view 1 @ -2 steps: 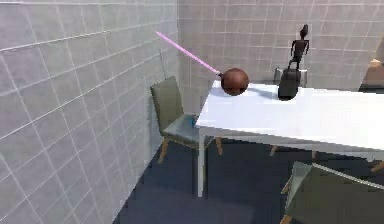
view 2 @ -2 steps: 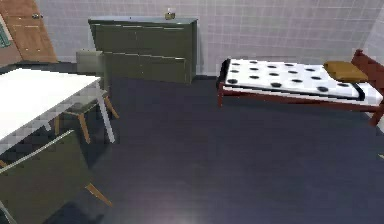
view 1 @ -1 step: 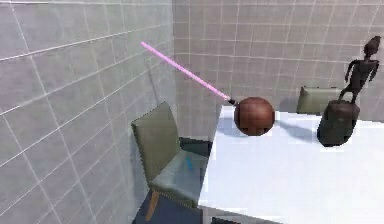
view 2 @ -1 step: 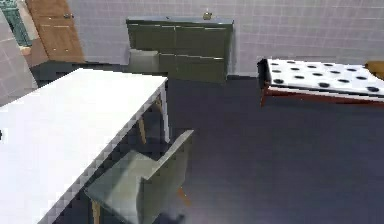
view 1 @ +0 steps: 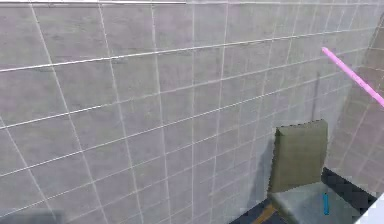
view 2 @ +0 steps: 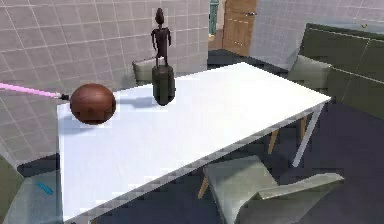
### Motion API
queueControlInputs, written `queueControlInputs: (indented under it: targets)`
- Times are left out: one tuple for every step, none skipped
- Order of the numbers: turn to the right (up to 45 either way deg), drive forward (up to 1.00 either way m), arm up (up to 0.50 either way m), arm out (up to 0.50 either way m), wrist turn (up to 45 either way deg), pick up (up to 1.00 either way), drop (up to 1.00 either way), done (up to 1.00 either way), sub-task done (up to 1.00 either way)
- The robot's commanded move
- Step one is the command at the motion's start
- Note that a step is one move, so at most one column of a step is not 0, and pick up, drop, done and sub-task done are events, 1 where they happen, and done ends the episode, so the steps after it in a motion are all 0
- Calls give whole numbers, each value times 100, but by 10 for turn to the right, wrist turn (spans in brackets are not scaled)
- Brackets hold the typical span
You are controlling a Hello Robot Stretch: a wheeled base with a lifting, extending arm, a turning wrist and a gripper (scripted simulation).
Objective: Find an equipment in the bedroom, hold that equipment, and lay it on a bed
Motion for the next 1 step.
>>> queueControlInputs:
  targets:
    - [-240,0,0,0,0,0,0,0,0]
